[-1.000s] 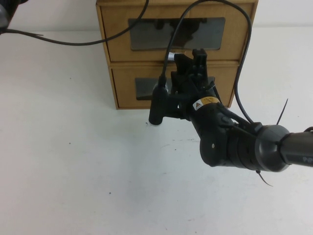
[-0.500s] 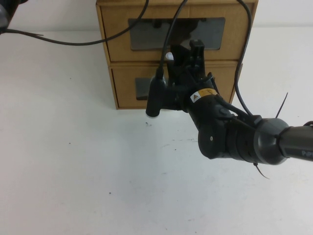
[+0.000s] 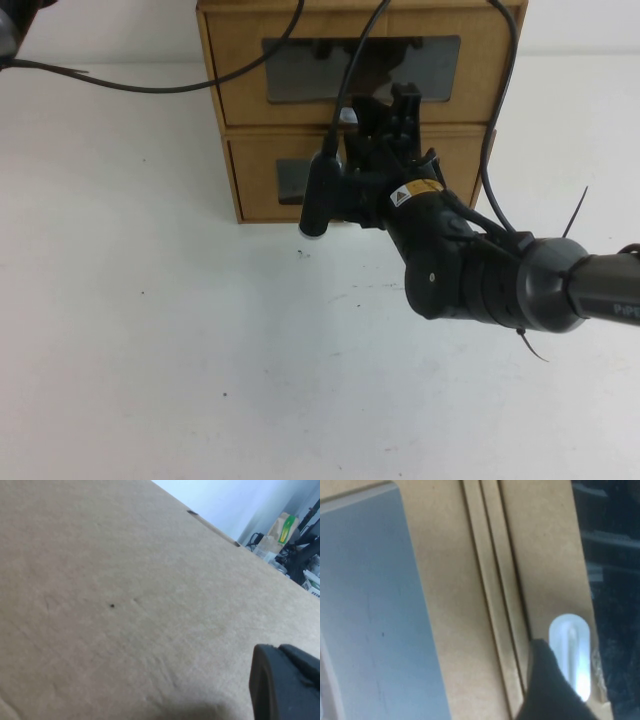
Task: Open the shoe box
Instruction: 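Pull the top drawer of the cardboard box fully open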
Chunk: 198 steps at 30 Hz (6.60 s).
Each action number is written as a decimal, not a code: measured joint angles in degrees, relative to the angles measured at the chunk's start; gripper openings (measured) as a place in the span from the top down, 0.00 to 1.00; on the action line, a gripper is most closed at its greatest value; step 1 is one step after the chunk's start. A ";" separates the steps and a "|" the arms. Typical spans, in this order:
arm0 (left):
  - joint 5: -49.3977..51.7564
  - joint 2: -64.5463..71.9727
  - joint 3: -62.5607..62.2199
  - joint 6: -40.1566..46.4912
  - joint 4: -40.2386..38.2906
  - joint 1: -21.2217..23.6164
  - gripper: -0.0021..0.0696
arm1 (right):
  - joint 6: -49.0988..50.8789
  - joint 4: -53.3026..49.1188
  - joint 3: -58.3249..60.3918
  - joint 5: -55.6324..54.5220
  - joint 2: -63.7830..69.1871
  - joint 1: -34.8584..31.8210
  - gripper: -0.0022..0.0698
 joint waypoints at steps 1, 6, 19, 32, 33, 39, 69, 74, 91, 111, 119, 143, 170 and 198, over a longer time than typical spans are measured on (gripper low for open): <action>0.00 0.00 0.00 0.00 0.00 0.00 0.98 | 0.00 0.00 0.00 0.05 0.09 0.00 0.54; 0.00 0.00 0.00 0.00 0.00 0.00 0.98 | 0.00 -0.32 0.00 0.39 0.85 0.00 0.63; 0.00 0.00 0.00 0.00 0.00 0.00 0.98 | 0.32 -2.23 -0.13 -1.22 1.13 -0.14 0.76; 0.00 0.00 0.00 0.00 0.00 0.00 0.98 | 1.51 -0.94 -2.20 1.36 1.13 -0.88 0.70; 0.00 0.00 0.00 0.00 0.00 0.00 0.98 | 1.51 -0.94 -2.20 1.53 1.13 -0.88 0.75; 0.00 0.00 0.00 0.00 0.00 0.00 0.98 | 1.39 -0.94 -2.20 1.81 1.13 -0.88 0.80; 0.13 0.00 0.00 0.00 0.00 0.00 0.98 | -9.97 17.60 -2.32 3.20 -1.38 2.57 0.97; 0.17 0.00 0.00 -0.50 0.00 0.00 0.98 | -12.05 21.39 -2.21 3.45 -2.38 3.93 0.97; 0.62 0.00 -0.12 -3.17 0.66 0.00 0.98 | -13.61 25.98 6.42 -1.29 -7.05 9.94 0.97; 3.81 -0.11 -0.13 -5.10 0.79 0.00 0.98 | -16.97 37.67 9.52 -7.97 -9.25 18.07 0.96; 6.17 -0.23 -0.13 -6.22 -0.26 -0.87 0.98 | -12.61 37.87 15.65 -5.66 -15.14 18.21 0.96; 8.41 0.01 -1.78 -10.02 2.76 -2.22 0.98 | -13.78 48.24 17.23 -1.81 -20.39 18.44 0.95; 9.05 -0.31 -1.78 -11.07 3.60 -2.20 0.98 | -12.19 65.89 24.10 -11.25 -22.58 38.40 1.00; 9.39 -0.31 -1.86 -8.96 3.12 -2.20 0.98 | -8.65 45.89 24.33 -17.91 -23.50 30.85 0.59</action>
